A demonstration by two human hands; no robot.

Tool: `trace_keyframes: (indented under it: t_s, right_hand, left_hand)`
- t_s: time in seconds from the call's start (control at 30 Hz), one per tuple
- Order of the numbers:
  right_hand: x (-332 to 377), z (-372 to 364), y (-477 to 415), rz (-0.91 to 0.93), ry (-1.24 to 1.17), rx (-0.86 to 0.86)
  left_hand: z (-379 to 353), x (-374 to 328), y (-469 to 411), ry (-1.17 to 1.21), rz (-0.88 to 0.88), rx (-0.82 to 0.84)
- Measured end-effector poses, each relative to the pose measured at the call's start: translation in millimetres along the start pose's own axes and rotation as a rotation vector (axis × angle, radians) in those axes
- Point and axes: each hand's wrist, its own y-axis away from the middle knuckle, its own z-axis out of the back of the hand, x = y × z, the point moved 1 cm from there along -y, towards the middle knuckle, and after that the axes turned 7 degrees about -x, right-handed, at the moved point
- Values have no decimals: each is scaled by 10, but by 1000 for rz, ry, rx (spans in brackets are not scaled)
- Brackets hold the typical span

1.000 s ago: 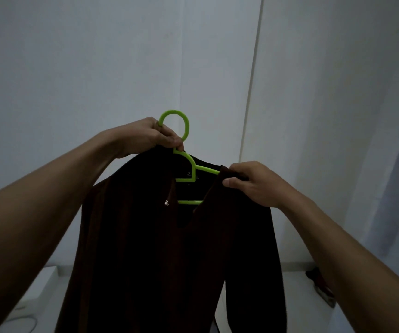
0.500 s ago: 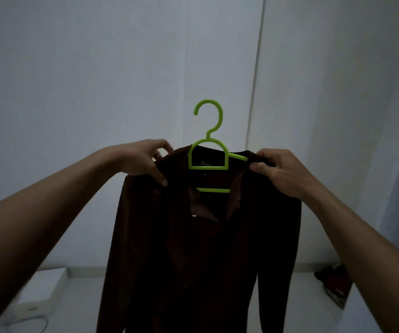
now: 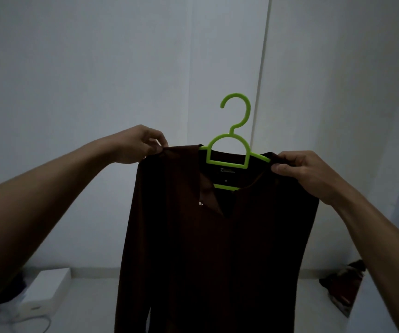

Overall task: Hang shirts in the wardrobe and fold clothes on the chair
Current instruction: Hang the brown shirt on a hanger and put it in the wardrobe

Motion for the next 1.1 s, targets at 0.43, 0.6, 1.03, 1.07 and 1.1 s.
trace_keyframes:
  t_s: [0.43, 0.6, 1.03, 1.07, 1.1]
  right_hand:
    - [177, -128, -92, 34, 350, 103]
    - [233, -206, -143, 75, 377, 35]
    - [182, 146, 241, 14, 285, -28]
    - [223, 155, 262, 10, 289, -7]
    - [268, 164, 284, -6, 290, 17]
  left_hand:
    - [-470, -245, 130, -111, -68, 30]
    - [-525, -356, 86, -30, -37, -3]
    - [-228, -169, 261, -383, -62, -73]
    - [-169, -166, 272, -398, -59, -51]
    - [-112, -166, 260, -410, -41, -22]
